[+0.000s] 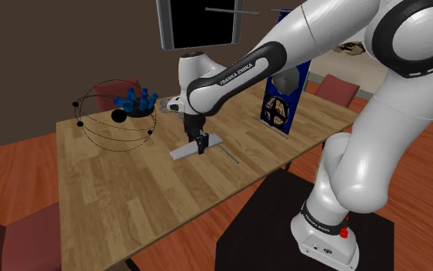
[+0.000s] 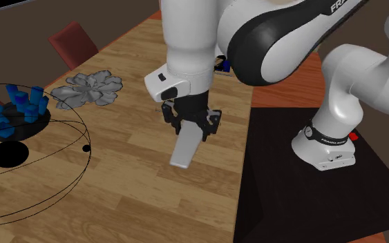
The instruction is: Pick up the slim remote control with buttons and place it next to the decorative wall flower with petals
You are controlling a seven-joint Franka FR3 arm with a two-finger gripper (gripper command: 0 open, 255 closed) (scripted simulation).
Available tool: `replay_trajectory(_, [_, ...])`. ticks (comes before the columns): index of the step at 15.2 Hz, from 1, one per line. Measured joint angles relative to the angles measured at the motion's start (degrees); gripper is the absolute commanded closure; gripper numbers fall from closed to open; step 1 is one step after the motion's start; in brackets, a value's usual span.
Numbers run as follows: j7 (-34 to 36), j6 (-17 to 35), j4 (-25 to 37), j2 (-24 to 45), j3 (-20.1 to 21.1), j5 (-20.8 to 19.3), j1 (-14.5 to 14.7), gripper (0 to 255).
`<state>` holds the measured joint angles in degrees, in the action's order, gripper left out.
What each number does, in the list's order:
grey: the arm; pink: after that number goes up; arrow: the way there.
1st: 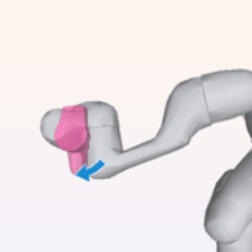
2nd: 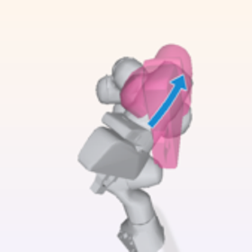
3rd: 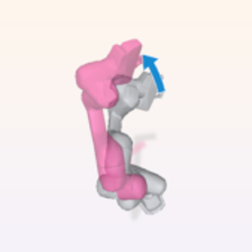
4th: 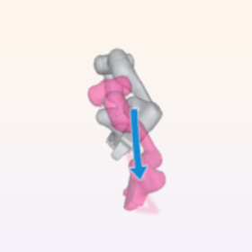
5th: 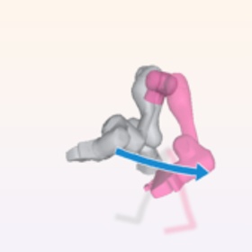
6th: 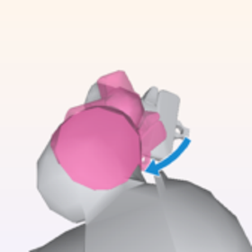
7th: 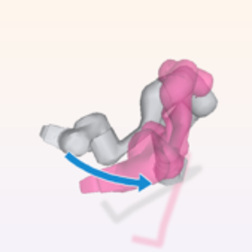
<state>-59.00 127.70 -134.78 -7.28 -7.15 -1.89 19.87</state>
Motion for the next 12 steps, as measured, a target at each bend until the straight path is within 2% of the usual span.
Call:
replay_trajectory(6, [-8.8,0.0,2.3,2.2,-4.9,-0.2,-3.9,255])
replay_trajectory(12, [-17.9,-0.9,8.3,7.3,-9.4,1.2,-7.7,255])
